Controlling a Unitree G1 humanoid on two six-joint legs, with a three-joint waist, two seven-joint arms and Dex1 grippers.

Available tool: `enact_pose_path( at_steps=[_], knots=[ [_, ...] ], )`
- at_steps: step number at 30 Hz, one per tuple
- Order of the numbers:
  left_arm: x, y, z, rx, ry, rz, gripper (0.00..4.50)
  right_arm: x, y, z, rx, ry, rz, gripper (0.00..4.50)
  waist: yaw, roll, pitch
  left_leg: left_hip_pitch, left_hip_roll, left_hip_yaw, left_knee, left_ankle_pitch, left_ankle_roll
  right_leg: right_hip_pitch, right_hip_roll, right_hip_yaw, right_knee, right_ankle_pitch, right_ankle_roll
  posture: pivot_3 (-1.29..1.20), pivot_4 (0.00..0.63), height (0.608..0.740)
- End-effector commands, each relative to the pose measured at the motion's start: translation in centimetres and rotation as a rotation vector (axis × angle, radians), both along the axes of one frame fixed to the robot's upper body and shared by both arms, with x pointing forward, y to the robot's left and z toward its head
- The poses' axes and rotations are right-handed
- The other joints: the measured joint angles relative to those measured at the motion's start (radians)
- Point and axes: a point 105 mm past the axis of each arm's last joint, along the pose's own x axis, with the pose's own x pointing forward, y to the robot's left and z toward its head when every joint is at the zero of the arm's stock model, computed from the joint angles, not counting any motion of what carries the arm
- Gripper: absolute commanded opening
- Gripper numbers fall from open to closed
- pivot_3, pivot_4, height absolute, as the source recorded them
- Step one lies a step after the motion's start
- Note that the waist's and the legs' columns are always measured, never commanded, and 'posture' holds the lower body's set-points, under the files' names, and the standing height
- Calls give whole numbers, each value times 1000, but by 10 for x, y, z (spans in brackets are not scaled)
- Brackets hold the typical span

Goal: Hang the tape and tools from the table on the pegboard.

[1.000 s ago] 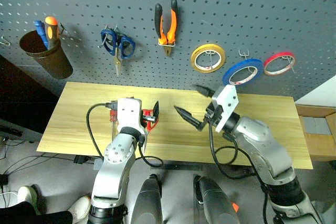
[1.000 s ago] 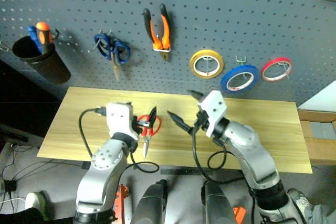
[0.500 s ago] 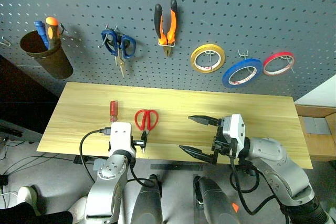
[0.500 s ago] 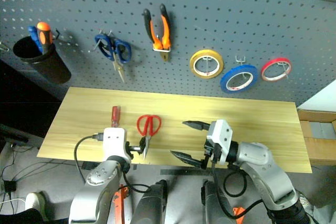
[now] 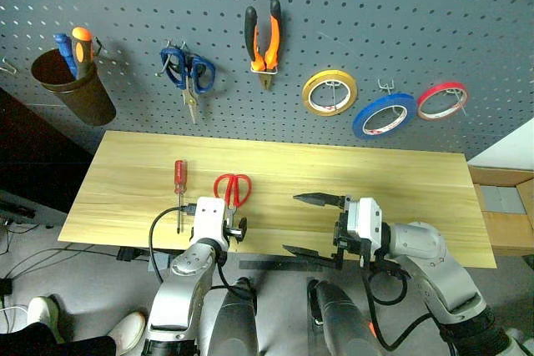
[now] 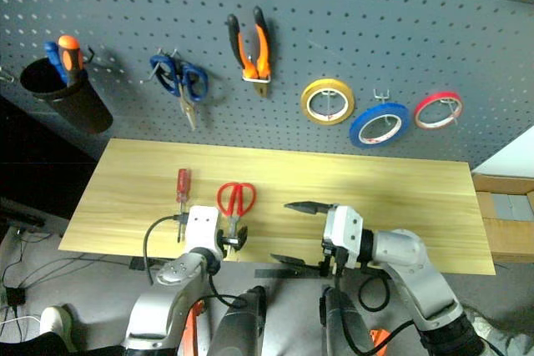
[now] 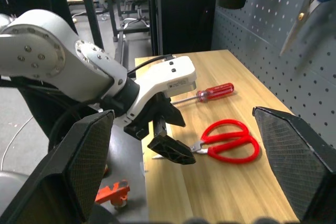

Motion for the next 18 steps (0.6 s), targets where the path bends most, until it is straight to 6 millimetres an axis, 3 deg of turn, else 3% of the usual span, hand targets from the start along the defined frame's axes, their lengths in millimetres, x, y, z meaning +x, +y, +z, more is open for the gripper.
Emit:
enact_pose_path(
  at_steps=[1,12,18],
  knots=[
    [-3,2,-1,25,12,-9,4500,-3,-1,-5,-20,-18,23,4384,0,0,0,0,0,0,0,0,0,0,0,0,0,0,0,98,331,740],
    [1,4,-9,40,78,-49,4500,5,-7,-25,-134,-18,-17,4384,0,0,0,0,0,0,1,0,0,1,0,0,0,0,0,95,332,740],
    [4,11,-11,66,87,-38,4500,10,-8,-25,-140,-23,-28,4384,0,0,0,2,0,0,0,0,0,3,0,0,0,0,0,91,332,740]
  ],
)
